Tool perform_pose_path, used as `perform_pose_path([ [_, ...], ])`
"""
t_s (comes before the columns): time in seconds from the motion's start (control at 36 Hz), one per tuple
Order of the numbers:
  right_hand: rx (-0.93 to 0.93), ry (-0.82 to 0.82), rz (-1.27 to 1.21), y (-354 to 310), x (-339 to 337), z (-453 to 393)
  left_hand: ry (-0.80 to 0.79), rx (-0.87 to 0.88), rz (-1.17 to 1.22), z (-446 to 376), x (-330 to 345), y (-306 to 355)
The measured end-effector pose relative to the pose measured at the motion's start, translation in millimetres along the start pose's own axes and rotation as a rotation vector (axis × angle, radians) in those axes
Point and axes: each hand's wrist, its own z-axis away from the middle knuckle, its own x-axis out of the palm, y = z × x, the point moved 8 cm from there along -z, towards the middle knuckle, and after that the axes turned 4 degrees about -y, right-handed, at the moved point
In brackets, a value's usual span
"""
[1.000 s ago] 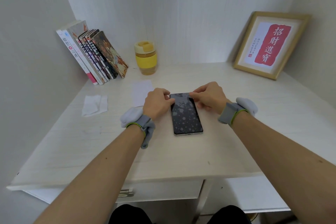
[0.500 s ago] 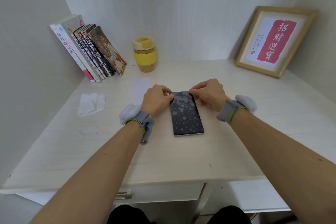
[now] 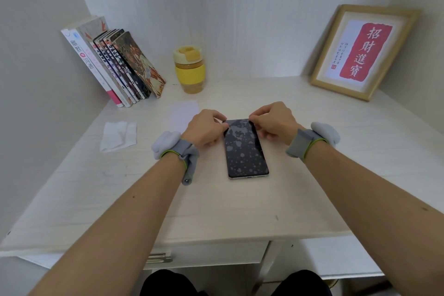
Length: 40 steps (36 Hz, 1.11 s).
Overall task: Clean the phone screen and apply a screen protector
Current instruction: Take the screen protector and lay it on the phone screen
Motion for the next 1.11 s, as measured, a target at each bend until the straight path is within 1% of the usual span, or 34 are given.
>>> perform_pose_path([
  [0.19, -0.026, -0.004, 0.006, -1.0, 1.2, -0.9, 0.075, -0.047, -0.007, 1.5, -0.1, 3.1],
  [0.36, -0.028, 0.004, 0.021, -1.9, 1.6, -1.3, 0.099, -0.013, -0.030, 2.4, -0.9, 3.8],
  [0.53, -0.045, 0.011, 0.038, -2.8, 2.7, -1.3, 0.101, -0.025, -0.012, 1.0, -2.2, 1.7],
  [0.69, -0.060, 0.014, 0.042, -3.7, 2.7, -0.2, 0.122, 0.015, 0.048, 2.8, -3.2, 1.2],
  [0.92, -0.060, 0.018, 0.061, -2.2, 2.9, -1.2, 0.170, 0.016, 0.105, 5.4, -4.1, -1.4],
  [1.11, -0.055, 0.026, 0.057, -0.9, 4.5, -2.6, 0.189, 0.011, 0.103, 8.1, -4.6, 0.6],
])
